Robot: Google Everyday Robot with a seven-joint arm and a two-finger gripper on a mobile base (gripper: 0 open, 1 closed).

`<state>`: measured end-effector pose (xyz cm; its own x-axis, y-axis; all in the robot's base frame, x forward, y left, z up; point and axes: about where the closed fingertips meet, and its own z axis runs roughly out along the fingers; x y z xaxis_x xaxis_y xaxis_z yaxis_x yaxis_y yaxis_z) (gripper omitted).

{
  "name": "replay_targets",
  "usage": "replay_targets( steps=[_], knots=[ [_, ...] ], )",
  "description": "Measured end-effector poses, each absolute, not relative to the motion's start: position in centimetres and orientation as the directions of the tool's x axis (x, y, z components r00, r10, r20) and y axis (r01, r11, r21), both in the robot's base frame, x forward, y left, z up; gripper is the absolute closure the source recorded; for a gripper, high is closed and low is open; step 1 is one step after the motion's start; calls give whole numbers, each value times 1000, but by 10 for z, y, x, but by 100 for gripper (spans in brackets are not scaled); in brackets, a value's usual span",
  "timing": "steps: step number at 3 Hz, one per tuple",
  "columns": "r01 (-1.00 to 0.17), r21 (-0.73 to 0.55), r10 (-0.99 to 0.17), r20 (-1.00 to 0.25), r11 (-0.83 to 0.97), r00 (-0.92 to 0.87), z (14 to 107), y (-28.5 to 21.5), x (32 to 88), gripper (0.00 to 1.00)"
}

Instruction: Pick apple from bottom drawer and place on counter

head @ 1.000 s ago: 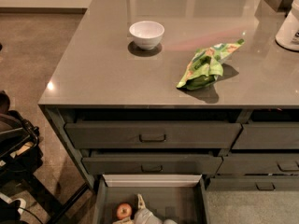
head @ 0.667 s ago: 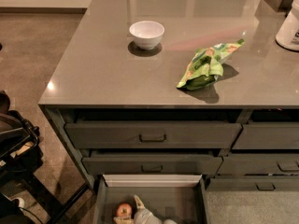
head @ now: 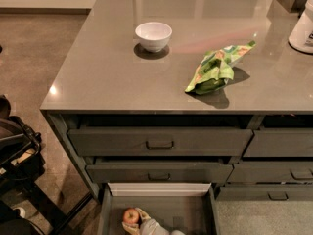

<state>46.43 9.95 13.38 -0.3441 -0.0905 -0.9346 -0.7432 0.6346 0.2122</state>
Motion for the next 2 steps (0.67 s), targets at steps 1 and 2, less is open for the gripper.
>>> replay_targets(
  steps=[1,2],
  knots=[
    [-743,212,-90,-935,635,-344,134,100,464,88],
    [-743,212,-90,-935,634,-344,134,100,464,100]
  ],
)
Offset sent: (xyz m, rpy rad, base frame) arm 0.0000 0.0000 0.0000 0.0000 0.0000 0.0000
